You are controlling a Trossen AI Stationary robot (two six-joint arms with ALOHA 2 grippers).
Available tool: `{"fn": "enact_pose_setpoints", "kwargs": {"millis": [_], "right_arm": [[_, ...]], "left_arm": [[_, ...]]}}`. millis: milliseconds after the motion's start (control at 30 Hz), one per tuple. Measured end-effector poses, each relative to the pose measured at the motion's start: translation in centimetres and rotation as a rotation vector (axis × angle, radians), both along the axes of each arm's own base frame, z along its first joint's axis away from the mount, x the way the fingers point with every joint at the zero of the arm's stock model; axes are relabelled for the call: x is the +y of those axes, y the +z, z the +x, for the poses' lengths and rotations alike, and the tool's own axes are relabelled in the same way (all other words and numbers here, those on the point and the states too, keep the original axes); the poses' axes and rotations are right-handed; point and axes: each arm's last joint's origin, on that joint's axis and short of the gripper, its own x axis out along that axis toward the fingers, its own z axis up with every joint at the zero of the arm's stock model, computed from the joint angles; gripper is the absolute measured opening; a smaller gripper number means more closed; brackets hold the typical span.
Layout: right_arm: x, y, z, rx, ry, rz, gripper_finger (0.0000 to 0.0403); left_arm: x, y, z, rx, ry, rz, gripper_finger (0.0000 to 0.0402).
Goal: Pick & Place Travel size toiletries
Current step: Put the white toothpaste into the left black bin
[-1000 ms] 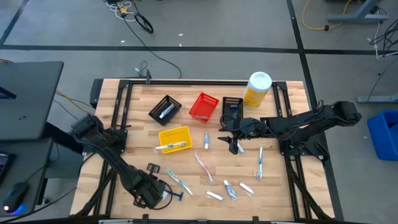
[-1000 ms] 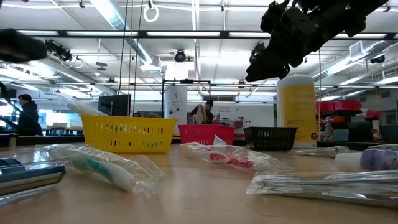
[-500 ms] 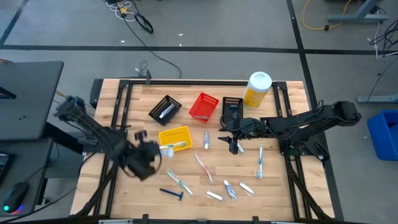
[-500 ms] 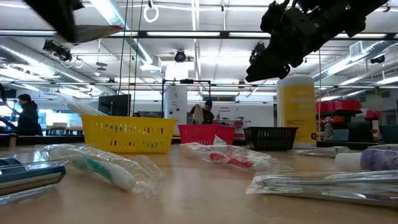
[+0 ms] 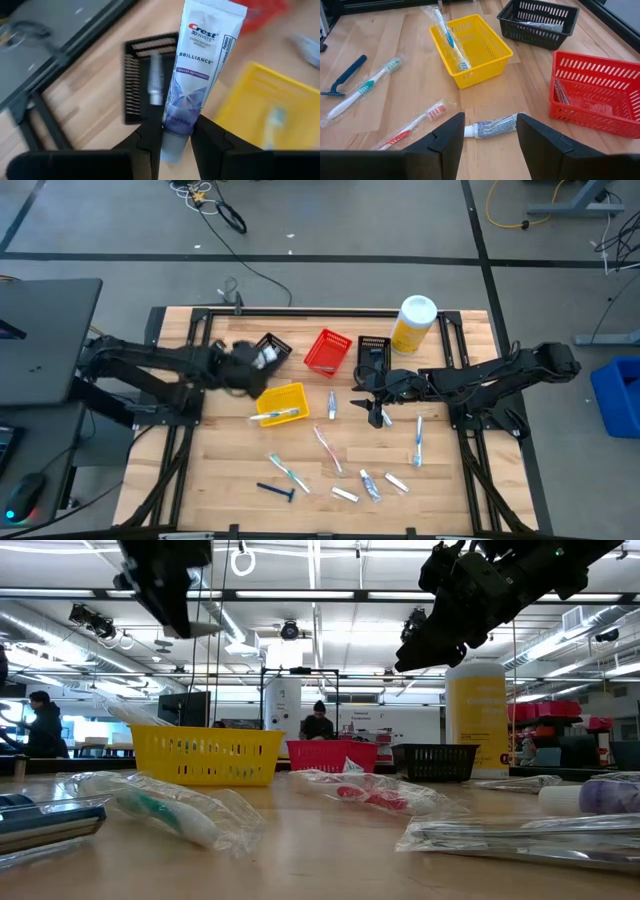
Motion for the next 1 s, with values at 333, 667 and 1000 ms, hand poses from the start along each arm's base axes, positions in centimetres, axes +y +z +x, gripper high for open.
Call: {"fn": "enact_pose_setpoints", "kwargs": {"millis": [333,667,1000], "right_arm": [[0.0,0.0,0.0,0.000,0.000,0.000,0.0188],[0.0,0.0,0.0,-0.001,0.000,0.000,0.0188],[0.0,0.0,0.0,-0.005,0.000,0.000,0.0187]], "left_arm": [[6.3,-4.8,1.9,-0.007,0.110,-0.149,0.0091],[8.5,-10.7,0.6,-0.076,0.141,-0.231,0.0090],[8.9,-13.7,-0.6,-0.088,0.128,-0.221,0.0094]]}}
